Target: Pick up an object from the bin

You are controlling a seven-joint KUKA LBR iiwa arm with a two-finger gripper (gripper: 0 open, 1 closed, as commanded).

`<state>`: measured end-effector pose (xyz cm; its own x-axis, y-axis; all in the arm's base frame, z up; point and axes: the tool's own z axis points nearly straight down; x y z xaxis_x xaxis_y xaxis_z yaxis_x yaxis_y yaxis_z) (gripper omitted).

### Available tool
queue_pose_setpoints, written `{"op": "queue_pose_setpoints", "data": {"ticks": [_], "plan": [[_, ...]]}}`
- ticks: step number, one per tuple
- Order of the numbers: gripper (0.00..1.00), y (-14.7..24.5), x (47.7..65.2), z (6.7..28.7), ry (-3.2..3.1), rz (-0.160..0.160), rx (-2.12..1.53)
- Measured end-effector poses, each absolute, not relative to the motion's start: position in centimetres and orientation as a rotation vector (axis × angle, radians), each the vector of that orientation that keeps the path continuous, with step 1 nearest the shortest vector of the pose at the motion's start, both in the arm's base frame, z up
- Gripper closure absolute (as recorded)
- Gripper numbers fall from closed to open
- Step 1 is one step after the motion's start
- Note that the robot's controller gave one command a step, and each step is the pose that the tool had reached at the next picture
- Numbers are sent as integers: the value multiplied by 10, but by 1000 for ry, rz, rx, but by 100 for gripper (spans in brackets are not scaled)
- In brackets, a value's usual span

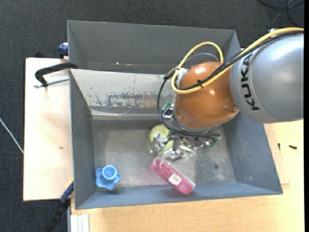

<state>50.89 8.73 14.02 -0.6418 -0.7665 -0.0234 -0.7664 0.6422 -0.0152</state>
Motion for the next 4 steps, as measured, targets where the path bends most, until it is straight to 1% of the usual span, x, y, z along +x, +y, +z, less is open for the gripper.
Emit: {"op": "queue_pose_setpoints", "data": {"ticks": [1,2,3,4], "plan": [[0,151,509,144,2849,4,-1309],[0,150,509,144,2850,3,-1307],[0,178,504,124,2795,0,-1424],[0,182,503,92,2820,4,-1376]]}}
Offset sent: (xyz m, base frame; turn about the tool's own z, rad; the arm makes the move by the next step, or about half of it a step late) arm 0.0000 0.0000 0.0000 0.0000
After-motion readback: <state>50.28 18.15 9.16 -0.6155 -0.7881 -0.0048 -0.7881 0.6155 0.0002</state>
